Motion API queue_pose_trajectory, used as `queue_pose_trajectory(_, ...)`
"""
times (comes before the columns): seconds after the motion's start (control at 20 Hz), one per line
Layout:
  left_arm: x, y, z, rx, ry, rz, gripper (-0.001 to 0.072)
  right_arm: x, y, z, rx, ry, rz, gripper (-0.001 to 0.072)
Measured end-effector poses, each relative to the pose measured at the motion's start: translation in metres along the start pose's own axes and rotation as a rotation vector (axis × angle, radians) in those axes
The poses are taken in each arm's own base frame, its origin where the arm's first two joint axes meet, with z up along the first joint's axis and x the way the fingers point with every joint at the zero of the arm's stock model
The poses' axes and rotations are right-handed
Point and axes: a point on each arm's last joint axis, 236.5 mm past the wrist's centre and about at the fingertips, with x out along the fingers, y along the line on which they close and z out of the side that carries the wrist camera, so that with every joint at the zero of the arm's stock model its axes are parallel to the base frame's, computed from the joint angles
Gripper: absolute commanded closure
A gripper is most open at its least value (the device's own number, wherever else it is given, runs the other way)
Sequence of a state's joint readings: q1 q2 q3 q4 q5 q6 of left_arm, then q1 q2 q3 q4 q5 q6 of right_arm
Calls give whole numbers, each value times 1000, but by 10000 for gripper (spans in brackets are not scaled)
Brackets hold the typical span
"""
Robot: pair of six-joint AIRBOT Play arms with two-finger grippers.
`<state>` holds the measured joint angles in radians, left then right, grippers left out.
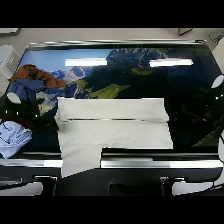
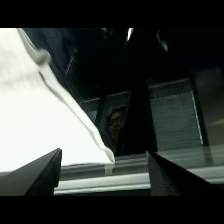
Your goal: Fold the clothes and pants, and hang the long-sleeved shirts on hangers.
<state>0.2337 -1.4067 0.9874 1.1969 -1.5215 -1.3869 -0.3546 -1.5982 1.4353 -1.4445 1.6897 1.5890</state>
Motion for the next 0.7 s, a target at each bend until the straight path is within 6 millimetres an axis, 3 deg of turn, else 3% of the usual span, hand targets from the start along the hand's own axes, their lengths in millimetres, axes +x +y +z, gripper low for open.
queue_pose_trajectory(0.2, 51, 8, -64, -4, 29, -31, 230, 14, -6, -31, 25, 36, 20, 96)
queue_pose_trajectory(0.4, 81, -3, -91, 0, 41, -108, 230, 23, -6, -48, 31, 62, 33, 105)
queue_pose_trajectory(0.5, 89, -11, -94, -1, 36, -131, 336, 25, -5, -51, 32, 67, 37, 108)
queue_pose_trajectory(0.65, 98, -13, -91, 10, 14, -119, 663, 26, -5, -54, 33, 70, 38, 116)
queue_pose_trajectory(0.7, 100, -13, -89, 15, 5, -113, 685, 26, -5, -54, 33, 72, 38, 115)
